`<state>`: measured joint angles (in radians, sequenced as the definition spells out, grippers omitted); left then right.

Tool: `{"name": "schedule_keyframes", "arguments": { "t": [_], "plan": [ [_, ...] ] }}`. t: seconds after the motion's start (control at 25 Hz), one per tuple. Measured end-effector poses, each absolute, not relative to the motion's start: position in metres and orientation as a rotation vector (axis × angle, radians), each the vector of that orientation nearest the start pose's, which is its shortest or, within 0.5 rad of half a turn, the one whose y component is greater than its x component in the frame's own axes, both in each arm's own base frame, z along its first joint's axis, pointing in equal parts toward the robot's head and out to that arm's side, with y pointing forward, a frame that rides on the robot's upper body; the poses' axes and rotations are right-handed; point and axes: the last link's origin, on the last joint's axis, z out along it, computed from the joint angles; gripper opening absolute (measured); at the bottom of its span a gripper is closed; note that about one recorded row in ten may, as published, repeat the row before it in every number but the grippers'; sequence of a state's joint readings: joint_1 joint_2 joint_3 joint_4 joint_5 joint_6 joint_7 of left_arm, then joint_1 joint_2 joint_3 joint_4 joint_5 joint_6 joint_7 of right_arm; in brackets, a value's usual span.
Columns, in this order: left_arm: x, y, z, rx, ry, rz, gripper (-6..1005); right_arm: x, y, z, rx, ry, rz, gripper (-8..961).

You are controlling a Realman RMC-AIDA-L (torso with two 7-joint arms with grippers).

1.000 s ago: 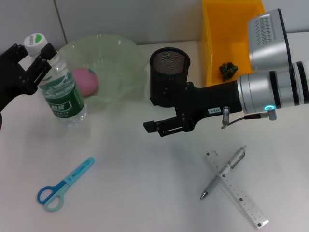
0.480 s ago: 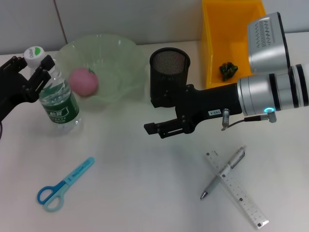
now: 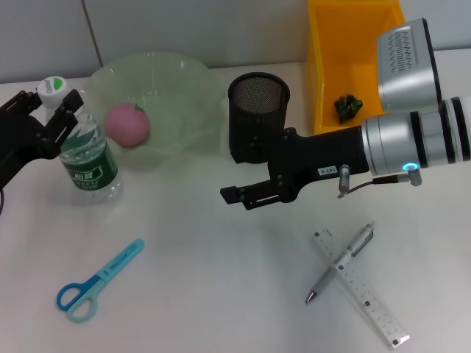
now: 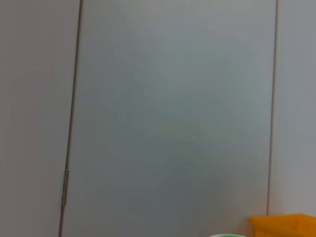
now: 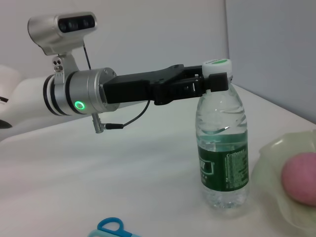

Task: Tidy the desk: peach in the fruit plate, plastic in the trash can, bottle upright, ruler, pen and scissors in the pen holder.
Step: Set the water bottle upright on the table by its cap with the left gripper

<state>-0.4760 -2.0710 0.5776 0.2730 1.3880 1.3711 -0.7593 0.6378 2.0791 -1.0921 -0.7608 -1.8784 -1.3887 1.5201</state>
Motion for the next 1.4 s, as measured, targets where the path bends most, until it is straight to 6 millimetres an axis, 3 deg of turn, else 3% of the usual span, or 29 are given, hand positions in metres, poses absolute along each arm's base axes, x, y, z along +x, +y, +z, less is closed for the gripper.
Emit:
{"name": "schedule_keyframes", "arguments": {
  "t": [1.4],
  "plan": [
    [-0.2995, 0.3372, 0.0056, -2.027, -0.469, -0.936, 444, 0.1909, 0.3659, -0.0341, -2.901, 0.39, 0.51, 774]
  ]
}}
